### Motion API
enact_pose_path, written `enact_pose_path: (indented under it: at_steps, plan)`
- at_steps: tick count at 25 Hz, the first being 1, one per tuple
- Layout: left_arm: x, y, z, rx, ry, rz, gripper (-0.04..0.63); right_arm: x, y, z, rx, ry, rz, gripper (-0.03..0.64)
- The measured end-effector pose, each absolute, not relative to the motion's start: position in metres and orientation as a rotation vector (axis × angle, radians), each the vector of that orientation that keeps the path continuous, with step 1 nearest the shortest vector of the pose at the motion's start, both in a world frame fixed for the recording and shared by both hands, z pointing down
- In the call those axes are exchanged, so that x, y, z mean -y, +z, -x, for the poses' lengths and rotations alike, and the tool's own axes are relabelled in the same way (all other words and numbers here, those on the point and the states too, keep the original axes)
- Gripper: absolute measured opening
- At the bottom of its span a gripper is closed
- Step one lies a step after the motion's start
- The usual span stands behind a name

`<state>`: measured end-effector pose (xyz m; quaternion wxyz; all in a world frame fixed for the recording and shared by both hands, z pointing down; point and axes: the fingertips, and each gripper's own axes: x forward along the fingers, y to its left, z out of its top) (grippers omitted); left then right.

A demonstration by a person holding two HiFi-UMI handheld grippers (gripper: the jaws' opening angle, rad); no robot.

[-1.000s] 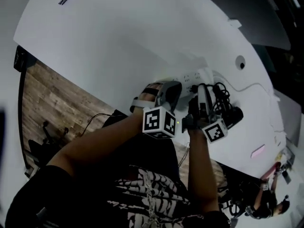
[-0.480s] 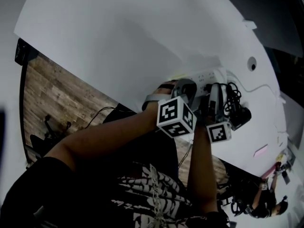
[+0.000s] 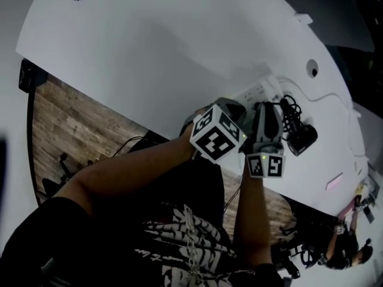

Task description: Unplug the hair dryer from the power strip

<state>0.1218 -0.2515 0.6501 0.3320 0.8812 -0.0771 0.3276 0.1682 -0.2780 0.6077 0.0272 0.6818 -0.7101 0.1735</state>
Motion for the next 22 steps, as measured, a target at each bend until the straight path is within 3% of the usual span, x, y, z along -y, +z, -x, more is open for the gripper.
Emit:
enact_pose_path:
  at_steps: [11,18,22]
  plan:
    - [0.240,0.650,-0.121,0.191,0.867,-2.299,0.025,0.262,0.615,-0.136,2.142,0.061,-1.763,0.087]
    - [0.244,0.658,-0.122,0.270,0.957,-2.413,0.025,0.264,0.629,-0.144,2.150,0.339,-1.821,0.091]
    - [0.246,0.665,-0.123,0.294,0.980,-2.442,0.025,0.244,0.652,-0.146,2.138,0.586,-1.734,0.160]
